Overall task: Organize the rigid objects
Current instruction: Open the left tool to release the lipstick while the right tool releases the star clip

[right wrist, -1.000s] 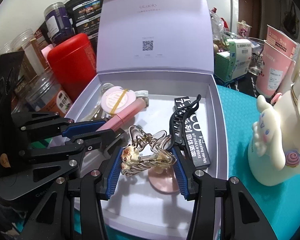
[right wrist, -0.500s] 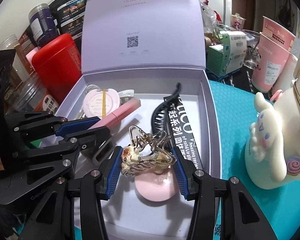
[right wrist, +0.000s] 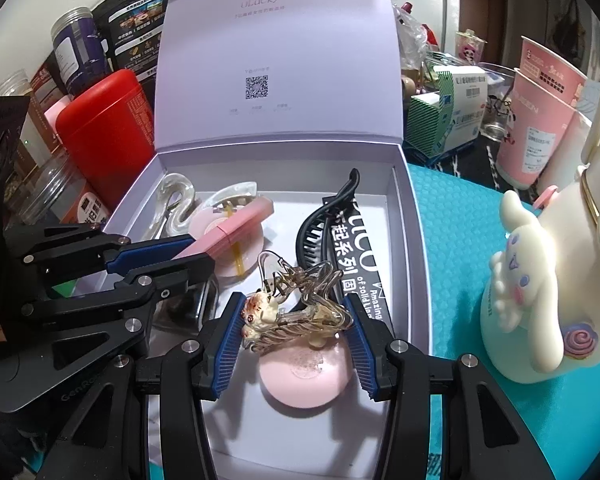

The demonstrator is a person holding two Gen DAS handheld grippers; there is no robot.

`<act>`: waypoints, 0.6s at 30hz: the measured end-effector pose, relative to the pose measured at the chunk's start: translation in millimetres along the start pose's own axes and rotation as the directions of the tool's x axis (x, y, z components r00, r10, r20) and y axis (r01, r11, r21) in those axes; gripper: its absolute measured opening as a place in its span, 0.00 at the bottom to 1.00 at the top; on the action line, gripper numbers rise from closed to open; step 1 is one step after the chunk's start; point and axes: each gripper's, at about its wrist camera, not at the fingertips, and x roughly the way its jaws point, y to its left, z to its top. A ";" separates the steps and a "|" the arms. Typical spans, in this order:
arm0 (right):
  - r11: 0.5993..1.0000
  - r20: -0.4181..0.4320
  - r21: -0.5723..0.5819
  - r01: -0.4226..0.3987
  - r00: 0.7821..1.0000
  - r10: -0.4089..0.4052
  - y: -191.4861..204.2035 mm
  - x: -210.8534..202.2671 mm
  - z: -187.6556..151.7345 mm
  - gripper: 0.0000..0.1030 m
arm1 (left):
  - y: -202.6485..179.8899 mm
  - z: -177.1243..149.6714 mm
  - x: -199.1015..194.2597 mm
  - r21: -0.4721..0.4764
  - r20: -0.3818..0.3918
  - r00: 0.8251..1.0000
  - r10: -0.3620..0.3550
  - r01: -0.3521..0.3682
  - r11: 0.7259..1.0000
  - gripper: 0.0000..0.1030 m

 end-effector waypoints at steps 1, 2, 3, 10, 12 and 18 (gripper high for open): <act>1.000 0.001 -0.001 0.001 1.000 -0.001 -0.1 -1.0 0.2 0.47 | 0.4 0.4 -0.8 -0.005 0.003 1.000 0.003 -0.003 1.000 0.13; 1.000 0.003 -0.002 0.002 1.000 -0.002 -0.1 -2.4 0.5 0.47 | 1.0 0.5 -2.4 -0.009 0.007 1.000 0.006 -0.006 1.000 0.13; 1.000 0.005 -0.004 0.002 1.000 -0.002 0.4 -4.0 0.2 0.48 | 2.1 0.9 -4.7 -0.016 0.013 1.000 0.012 -0.012 1.000 0.13; 1.000 0.016 -0.013 0.021 1.000 -0.021 4.5 -14.8 -0.4 0.62 | 6.8 2.0 -17.0 -0.039 0.034 0.998 0.048 -0.047 0.998 0.13; 1.000 0.021 -0.016 0.025 0.999 -0.024 4.6 -20.0 0.1 0.64 | 7.6 2.4 -20.7 -0.043 0.038 0.998 0.049 -0.047 0.998 0.13; 0.999 0.028 0.001 0.042 0.999 -0.042 1.5 -32.5 -1.9 0.66 | 8.4 0.4 -29.2 -0.043 0.041 0.998 0.056 -0.055 0.998 0.13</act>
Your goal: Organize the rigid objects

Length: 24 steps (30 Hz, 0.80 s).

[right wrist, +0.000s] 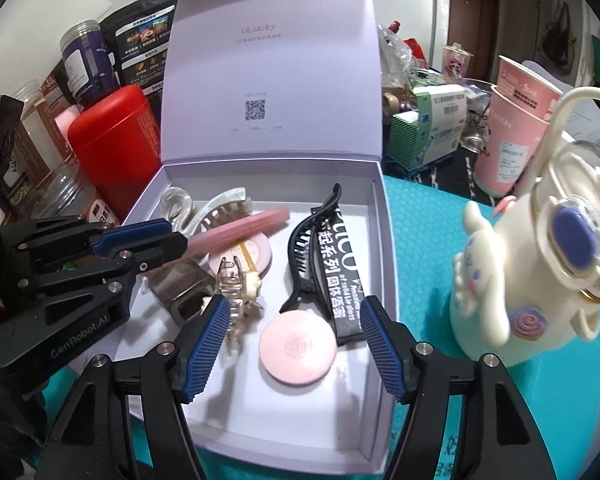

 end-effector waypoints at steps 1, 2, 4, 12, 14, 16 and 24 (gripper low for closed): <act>1.000 0.002 0.001 0.002 1.000 -0.002 -0.2 -1.9 -0.4 0.66 | -0.2 -0.6 -1.3 0.000 0.000 1.000 0.000 0.000 1.000 0.13; 1.000 0.002 0.001 0.004 1.000 -0.004 -0.3 -3.3 -0.7 0.66 | -0.2 -1.4 -3.3 -0.001 0.003 1.000 0.000 0.000 1.000 0.13; 1.000 0.002 0.003 0.010 1.000 -0.010 0.3 -6.5 -2.1 0.66 | -1.5 -1.4 -5.3 0.001 0.006 1.000 0.002 -0.002 1.000 0.13; 1.000 0.017 0.016 0.013 1.000 -0.013 0.5 -19.3 -6.0 0.66 | 2.2 -4.5 -14.8 -0.020 0.014 1.000 0.024 -0.024 1.000 0.15; 1.000 0.018 0.021 0.014 1.000 -0.014 0.3 -21.9 -7.9 0.66 | 3.2 -6.1 -16.6 -0.022 0.017 0.999 0.029 -0.029 0.999 0.38; 1.000 0.019 0.023 0.014 1.000 -0.015 0.1 -23.6 -9.5 0.66 | 4.6 -8.3 -19.5 -0.031 0.033 0.999 0.027 -0.026 0.999 0.99; 0.999 0.031 0.036 0.025 0.999 -0.026 -2.9 -33.1 -15.7 0.67 | 9.8 -12.2 -26.4 -0.051 0.040 0.998 0.041 -0.039 0.998 1.00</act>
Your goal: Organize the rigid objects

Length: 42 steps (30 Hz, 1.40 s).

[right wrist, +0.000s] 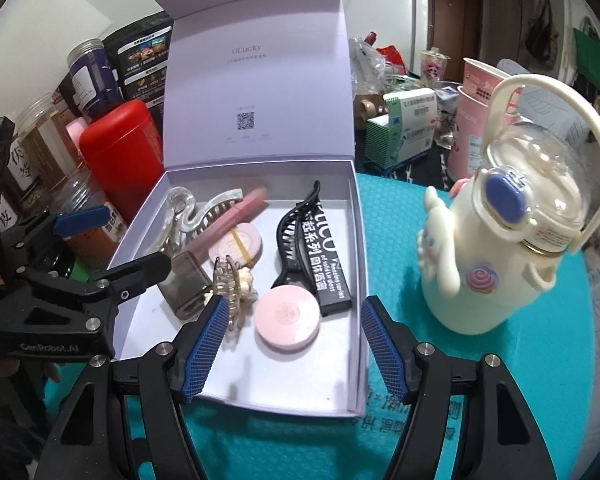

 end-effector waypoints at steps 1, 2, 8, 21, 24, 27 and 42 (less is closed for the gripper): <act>1.000 0.000 0.003 -0.003 1.000 0.003 -0.3 -1.3 -0.4 0.67 | 0.4 -0.1 -0.3 -0.003 -0.002 1.000 -0.002 0.002 1.000 1.00; 1.000 0.001 0.004 -0.004 1.000 0.004 -0.2 -2.4 -0.5 0.67 | 0.1 0.4 -0.3 -0.005 -0.003 1.000 -0.001 0.001 1.000 1.00; 1.000 0.014 0.006 0.001 1.000 -0.001 1.4 -10.4 -2.3 0.67 | 1.6 -1.5 -10.7 -0.006 0.010 1.000 0.015 -0.015 1.000 1.00; 1.000 0.069 0.007 0.000 0.998 0.000 11.3 -46.3 -13.8 0.69 | -3.2 -9.6 -59.3 -0.013 0.057 0.998 0.032 -0.031 0.999 1.00; 1.000 0.088 0.007 0.003 0.996 -0.003 13.4 -58.1 -17.4 0.69 | -5.1 -12.4 -70.4 -0.011 0.072 0.997 0.027 -0.027 1.000 1.00; 1.000 0.105 0.007 0.009 0.994 -0.010 16.5 -69.5 -21.4 0.69 | -7.9 -15.9 -81.9 -0.004 0.084 0.996 0.031 -0.031 1.000 1.00; 0.999 0.163 -0.001 0.037 0.986 -0.036 35.4 -119.5 -49.5 0.70 | -14.5 -39.9 -143.6 0.011 0.149 0.987 0.053 -0.055 0.998 1.00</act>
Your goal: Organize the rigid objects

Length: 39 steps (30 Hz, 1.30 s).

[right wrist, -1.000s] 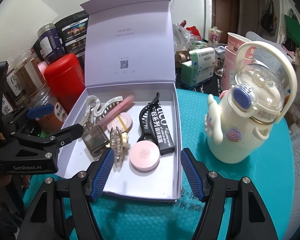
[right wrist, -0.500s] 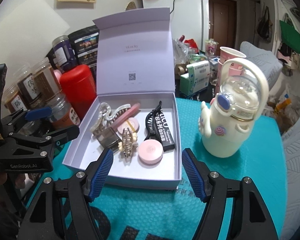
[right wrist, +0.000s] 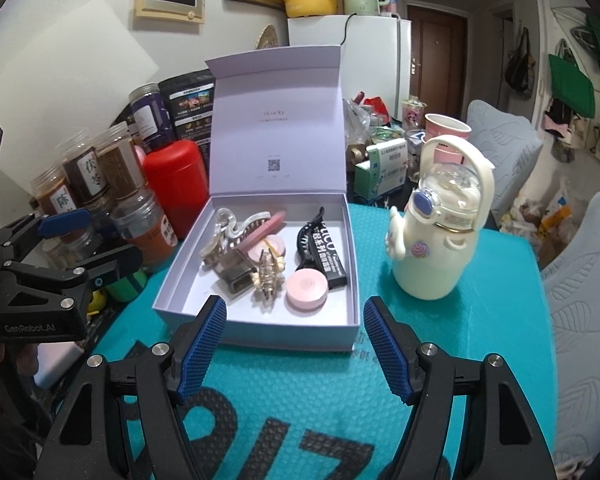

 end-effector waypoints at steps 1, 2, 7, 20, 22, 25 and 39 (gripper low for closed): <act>1.000 0.003 -0.001 0.001 1.000 -0.001 1.3 -3.1 -1.4 0.70 | 0.3 -2.0 -4.3 0.001 0.002 1.000 0.006 -0.006 1.000 1.00; 1.000 0.007 -0.002 0.004 1.000 -0.004 3.0 -6.6 -3.0 0.70 | 0.8 -3.5 -6.1 0.001 0.001 1.000 0.010 -0.010 1.000 1.00; 1.000 0.017 0.003 -0.003 1.000 0.003 10.3 -20.0 -11.8 0.70 | 4.1 -15.2 -20.8 -0.015 0.005 1.000 0.003 -0.003 1.000 1.00; 1.000 0.026 0.002 0.010 1.000 -0.010 30.6 -41.9 -42.0 0.70 | 2.2 -48.0 -43.2 -0.008 -0.023 1.000 0.021 -0.022 1.000 1.00; 1.000 0.024 0.000 0.012 1.000 -0.012 33.2 -43.8 -45.8 0.70 | 2.3 -52.6 -44.5 -0.012 -0.029 0.999 0.022 -0.022 1.000 1.00; 1.000 0.019 0.007 0.014 1.000 -0.014 35.5 -46.3 -51.7 0.70 | 2.1 -58.2 -45.6 -0.013 -0.043 0.999 0.030 -0.030 0.999 1.00; 0.999 0.001 0.019 0.028 1.000 -0.028 43.3 -51.8 -62.4 0.70 | 6.8 -66.9 -43.0 -0.032 -0.067 0.997 0.033 -0.035 0.999 1.00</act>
